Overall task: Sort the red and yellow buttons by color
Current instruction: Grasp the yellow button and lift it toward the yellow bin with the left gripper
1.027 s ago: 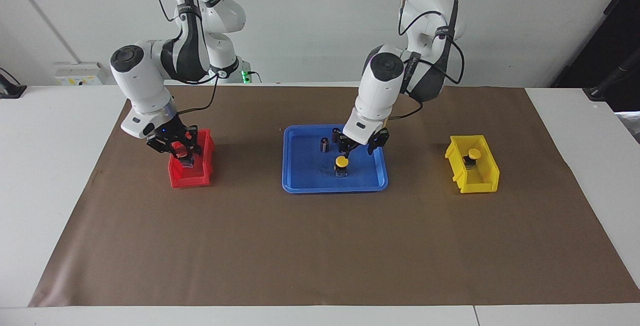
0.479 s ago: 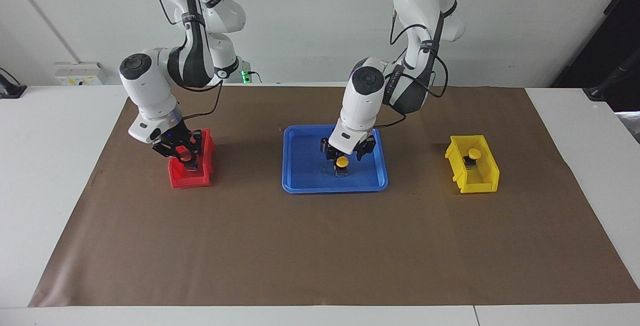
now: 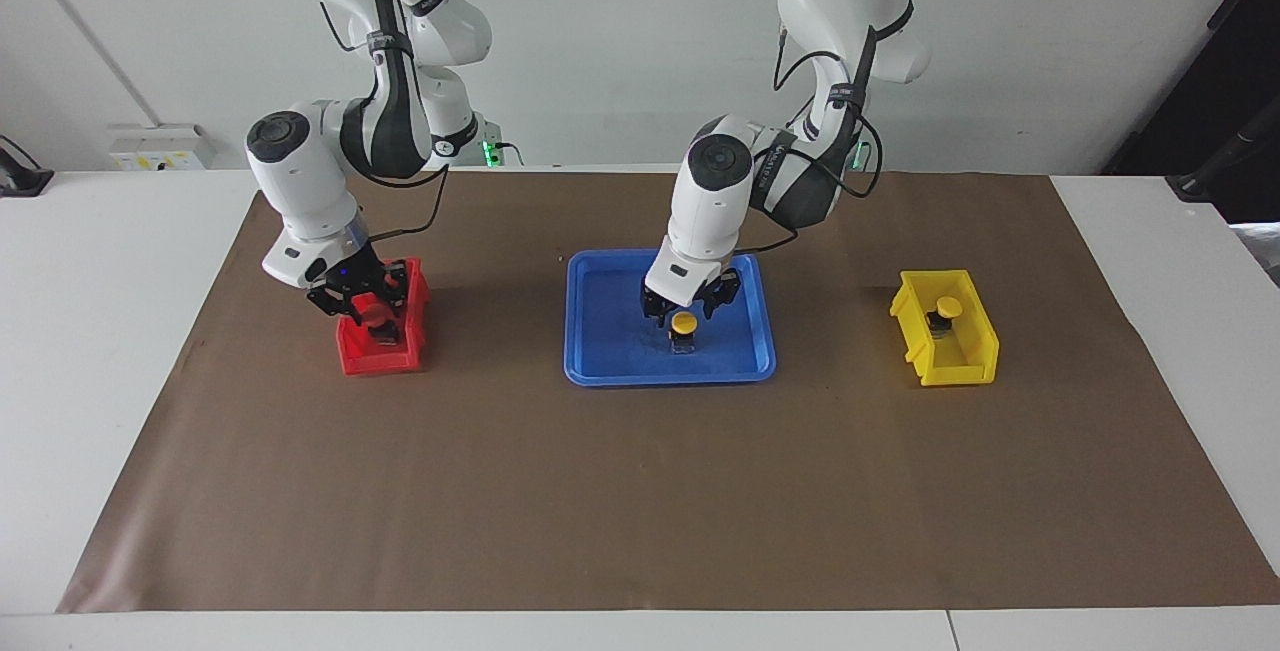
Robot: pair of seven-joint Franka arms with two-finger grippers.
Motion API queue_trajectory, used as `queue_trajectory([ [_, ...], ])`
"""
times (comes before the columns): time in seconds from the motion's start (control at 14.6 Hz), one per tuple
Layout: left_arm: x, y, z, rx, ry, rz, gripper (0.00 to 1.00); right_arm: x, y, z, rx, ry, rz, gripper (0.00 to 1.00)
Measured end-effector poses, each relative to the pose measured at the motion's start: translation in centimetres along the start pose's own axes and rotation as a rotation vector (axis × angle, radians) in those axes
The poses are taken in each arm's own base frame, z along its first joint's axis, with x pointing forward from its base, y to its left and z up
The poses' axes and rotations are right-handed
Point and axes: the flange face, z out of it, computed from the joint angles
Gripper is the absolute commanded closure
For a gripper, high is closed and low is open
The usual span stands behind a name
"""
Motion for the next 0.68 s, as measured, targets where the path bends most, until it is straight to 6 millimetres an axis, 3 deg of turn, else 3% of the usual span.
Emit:
queue_trajectory([
  [0.14,0.1,0.0,0.4,0.002,-0.001,-0.002,0.34,0.7,0.2,-1.4,0.008,-0.023,0.000,0.41],
  [0.34,0.2,0.0,0.6,0.004,-0.002,-0.003,0.60,2.8,0.8,-5.7,0.019,-0.052,-0.001,0.41],
  [0.41,0.2,0.0,0.7,0.004,-0.002,-0.003,0.68,3.4,1.0,-7.4,0.021,-0.055,0.000,0.33],
  [0.55,0.2,-0.1,0.8,0.005,-0.003,-0.003,0.71,4.2,1.2,-10.6,0.028,-0.074,0.011,0.18],
  [0.62,0.2,-0.1,0.8,0.005,-0.003,-0.003,0.71,4.4,1.2,-12.3,0.032,-0.088,0.023,0.00],
  [0.68,0.2,-0.1,0.7,0.007,-0.004,-0.003,0.71,4.6,1.3,-14.0,0.035,-0.098,0.039,0.00],
])
